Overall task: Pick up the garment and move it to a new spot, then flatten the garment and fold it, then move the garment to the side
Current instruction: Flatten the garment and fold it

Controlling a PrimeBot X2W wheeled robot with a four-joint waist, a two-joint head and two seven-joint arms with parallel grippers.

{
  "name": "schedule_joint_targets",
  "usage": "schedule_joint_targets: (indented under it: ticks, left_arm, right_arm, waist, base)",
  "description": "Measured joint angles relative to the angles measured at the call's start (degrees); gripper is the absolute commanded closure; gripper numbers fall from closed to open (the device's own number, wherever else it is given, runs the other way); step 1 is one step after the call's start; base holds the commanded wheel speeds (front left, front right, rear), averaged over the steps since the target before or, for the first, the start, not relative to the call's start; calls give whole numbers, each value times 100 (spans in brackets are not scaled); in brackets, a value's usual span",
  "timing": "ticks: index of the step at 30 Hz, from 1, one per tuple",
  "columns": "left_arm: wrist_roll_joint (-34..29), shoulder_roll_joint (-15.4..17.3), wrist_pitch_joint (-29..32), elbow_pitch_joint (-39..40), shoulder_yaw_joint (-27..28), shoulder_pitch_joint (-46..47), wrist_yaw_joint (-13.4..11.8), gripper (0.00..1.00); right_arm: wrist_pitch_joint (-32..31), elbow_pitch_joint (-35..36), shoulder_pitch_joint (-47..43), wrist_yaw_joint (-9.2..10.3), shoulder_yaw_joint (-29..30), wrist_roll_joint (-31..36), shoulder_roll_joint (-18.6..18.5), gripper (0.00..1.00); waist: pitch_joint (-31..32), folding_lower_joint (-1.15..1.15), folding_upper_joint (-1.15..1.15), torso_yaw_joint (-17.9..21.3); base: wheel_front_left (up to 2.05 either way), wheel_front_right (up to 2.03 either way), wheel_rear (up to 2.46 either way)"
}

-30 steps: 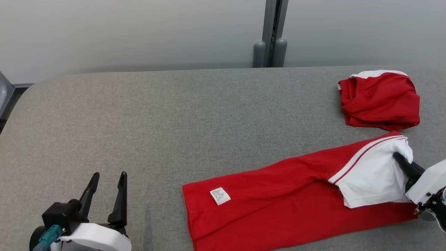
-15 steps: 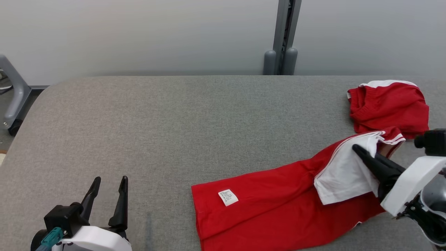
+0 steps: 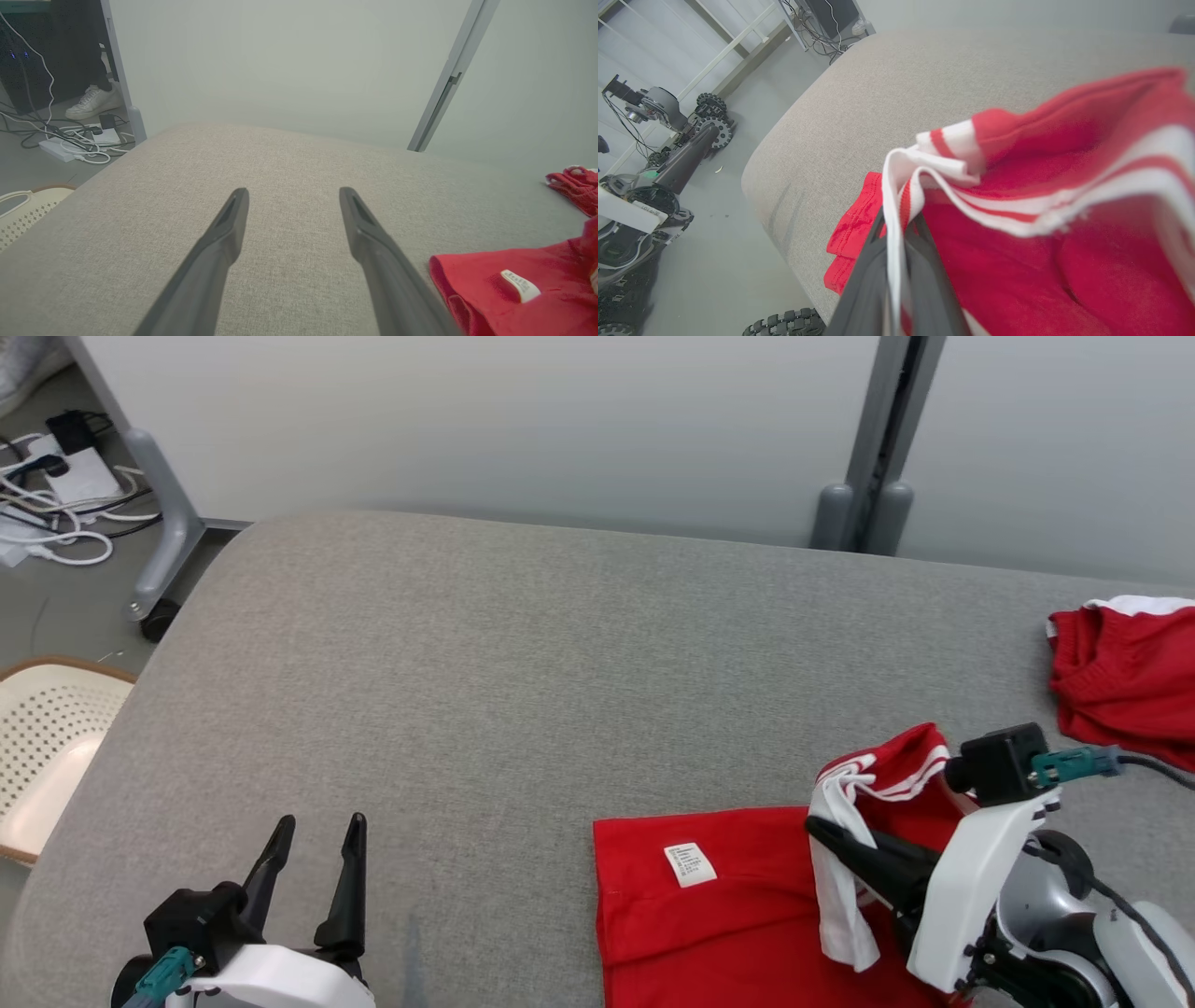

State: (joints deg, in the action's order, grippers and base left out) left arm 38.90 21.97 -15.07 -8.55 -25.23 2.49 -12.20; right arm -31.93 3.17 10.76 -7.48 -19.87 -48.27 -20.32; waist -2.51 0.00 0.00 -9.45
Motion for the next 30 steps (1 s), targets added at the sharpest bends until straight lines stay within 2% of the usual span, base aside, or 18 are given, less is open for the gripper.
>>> schedule_joint_targets:
  ticks: [12,22,25,26,27,28,29,30]
  left_arm:
    - [-9,-147,-1,-166,-48,23,105,0]
    - [-20,-191,-1,-255,-73,27,154,0]
    - [-47,-200,-2,-263,-71,27,156,0]
    - [-51,-205,-2,-267,-70,27,155,0]
    - [-52,-213,-2,-268,-68,27,156,0]
    - [-52,-224,-2,-271,-65,29,155,0]
    - [-52,-234,-2,-275,-59,29,155,0]
    - [-52,-240,-2,-276,-52,31,155,0]
  right_arm:
    - [-580,-761,177,0,-201,191,710,100]
    - [-612,-1360,374,0,-346,190,913,100]
    - [-581,-1529,428,0,-407,159,966,95]
    - [-578,-1574,428,0,-430,154,987,91]
    - [-564,-1622,441,0,-450,154,1005,80]
    - [-548,-1672,471,0,-461,153,1016,55]
    - [-527,-1704,512,0,-471,152,1024,15]
    - [-508,-1712,544,0,-485,142,1038,0]
  waist:
    - [-11,0,0,-753]
    - [7,0,0,-1083]
    - [-1,0,0,-1129]
    - [-5,0,0,-1136]
    - [-12,0,0,-1141]
    - [-19,0,0,-1142]
    - [-24,0,0,-1139]
    - [-27,0,0,-1133]
  base:
    - [0,0,0]
    - [0,0,0]
    - [0,0,0]
    - [0,0,0]
    - [0,0,0]
    - [0,0,0]
    - [0,0,0]
    - [0,0,0]
